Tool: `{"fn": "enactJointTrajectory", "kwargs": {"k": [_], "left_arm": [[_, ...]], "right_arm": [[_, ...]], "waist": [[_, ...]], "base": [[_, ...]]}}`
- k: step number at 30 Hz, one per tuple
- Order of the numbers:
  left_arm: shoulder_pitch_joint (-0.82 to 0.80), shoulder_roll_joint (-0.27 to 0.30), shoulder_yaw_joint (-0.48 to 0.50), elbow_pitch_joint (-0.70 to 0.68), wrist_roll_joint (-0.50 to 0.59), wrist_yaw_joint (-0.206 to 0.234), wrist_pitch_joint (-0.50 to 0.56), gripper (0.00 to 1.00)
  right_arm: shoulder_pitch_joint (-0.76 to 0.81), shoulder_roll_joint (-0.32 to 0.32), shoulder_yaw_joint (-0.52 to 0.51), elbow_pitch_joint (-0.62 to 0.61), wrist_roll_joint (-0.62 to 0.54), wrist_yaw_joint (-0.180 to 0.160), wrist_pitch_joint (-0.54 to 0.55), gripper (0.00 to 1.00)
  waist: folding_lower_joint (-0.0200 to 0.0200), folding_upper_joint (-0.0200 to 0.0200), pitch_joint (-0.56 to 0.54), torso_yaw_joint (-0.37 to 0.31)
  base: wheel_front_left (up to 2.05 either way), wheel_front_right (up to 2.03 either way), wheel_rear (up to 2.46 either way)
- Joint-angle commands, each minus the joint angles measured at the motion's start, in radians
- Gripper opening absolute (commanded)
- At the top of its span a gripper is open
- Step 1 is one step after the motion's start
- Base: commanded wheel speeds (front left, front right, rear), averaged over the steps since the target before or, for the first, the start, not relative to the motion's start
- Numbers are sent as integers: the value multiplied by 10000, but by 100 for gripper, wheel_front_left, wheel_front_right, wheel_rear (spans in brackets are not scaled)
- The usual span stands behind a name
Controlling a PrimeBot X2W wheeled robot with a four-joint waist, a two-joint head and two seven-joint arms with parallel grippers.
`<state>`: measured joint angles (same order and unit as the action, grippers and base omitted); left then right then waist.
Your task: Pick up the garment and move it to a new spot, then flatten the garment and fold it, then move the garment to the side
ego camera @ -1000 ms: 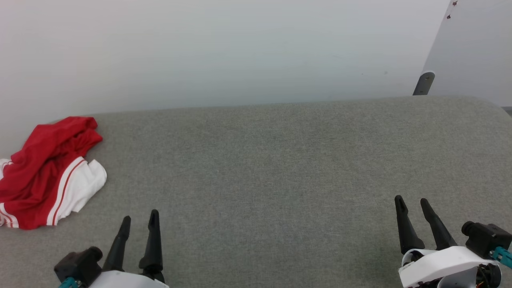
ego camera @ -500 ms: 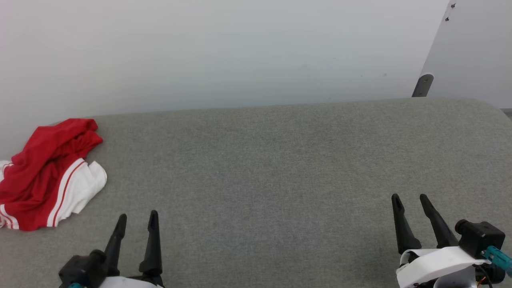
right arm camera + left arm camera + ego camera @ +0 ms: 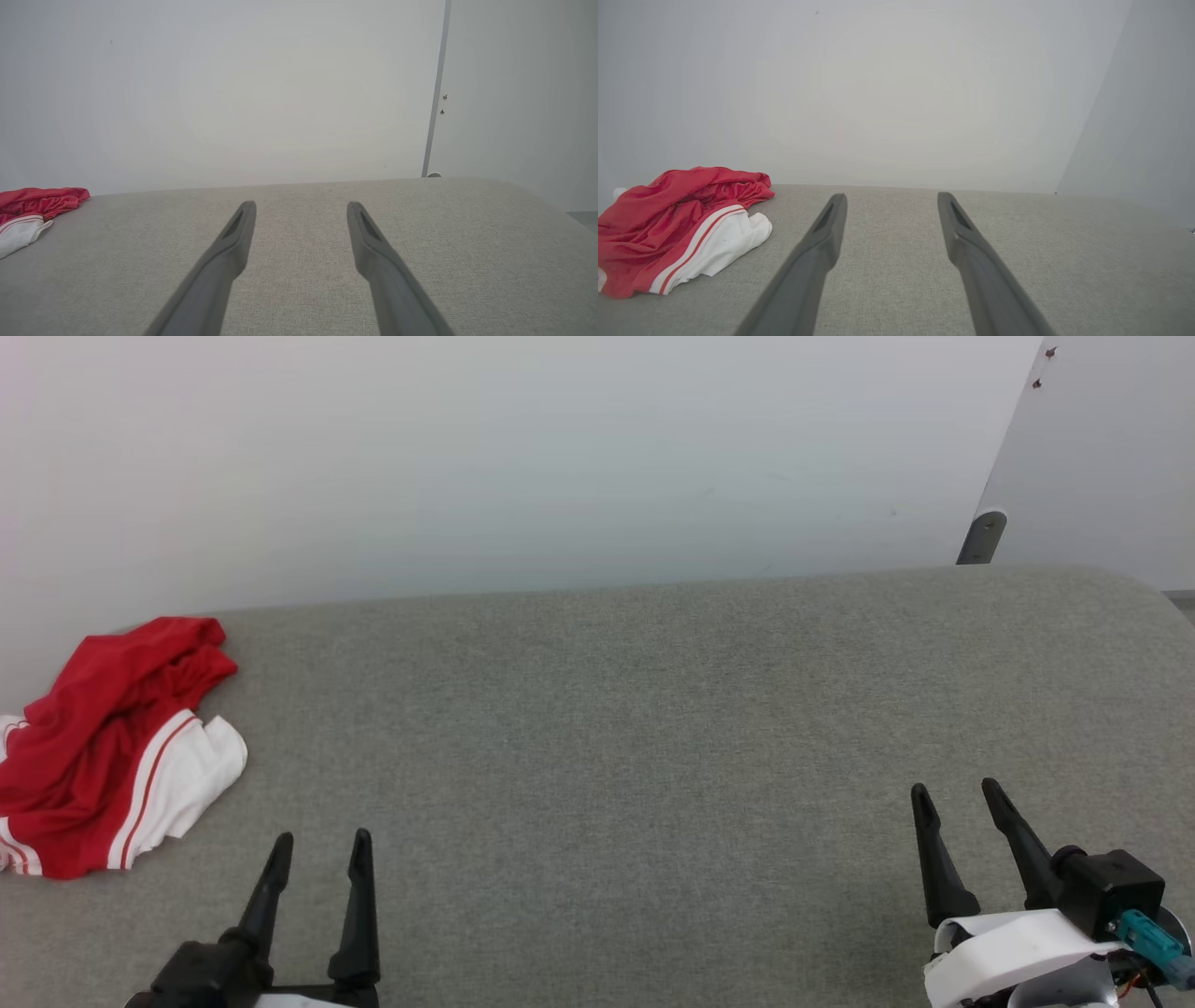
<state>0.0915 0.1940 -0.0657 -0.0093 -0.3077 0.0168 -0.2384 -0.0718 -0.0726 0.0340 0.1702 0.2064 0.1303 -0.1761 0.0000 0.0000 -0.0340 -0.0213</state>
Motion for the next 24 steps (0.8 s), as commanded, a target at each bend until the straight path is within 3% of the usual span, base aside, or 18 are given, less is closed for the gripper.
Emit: {"fn": "enactJointTrajectory", "kwargs": {"k": [1, 13, 24], "left_arm": [[103, 37, 3, -86, 207, -23, -97, 100], [242, -5, 35, -227, 871, -74, -284, 100], [285, -52, 106, -86, 655, -243, -261, 100]], "right_arm": [[-78, -10, -33, -66, -250, 7, -78, 100], [-11, 35, -80, -163, -1090, 7, -239, 100], [-12, 51, -118, -132, -1125, 7, -282, 100]], "waist": [[0, 0, -5, -4], [0, 0, -44, -21], [0, 0, -49, -31]], "base": [[0, 0, 0], [0, 0, 0], [0, 0, 0]]}}
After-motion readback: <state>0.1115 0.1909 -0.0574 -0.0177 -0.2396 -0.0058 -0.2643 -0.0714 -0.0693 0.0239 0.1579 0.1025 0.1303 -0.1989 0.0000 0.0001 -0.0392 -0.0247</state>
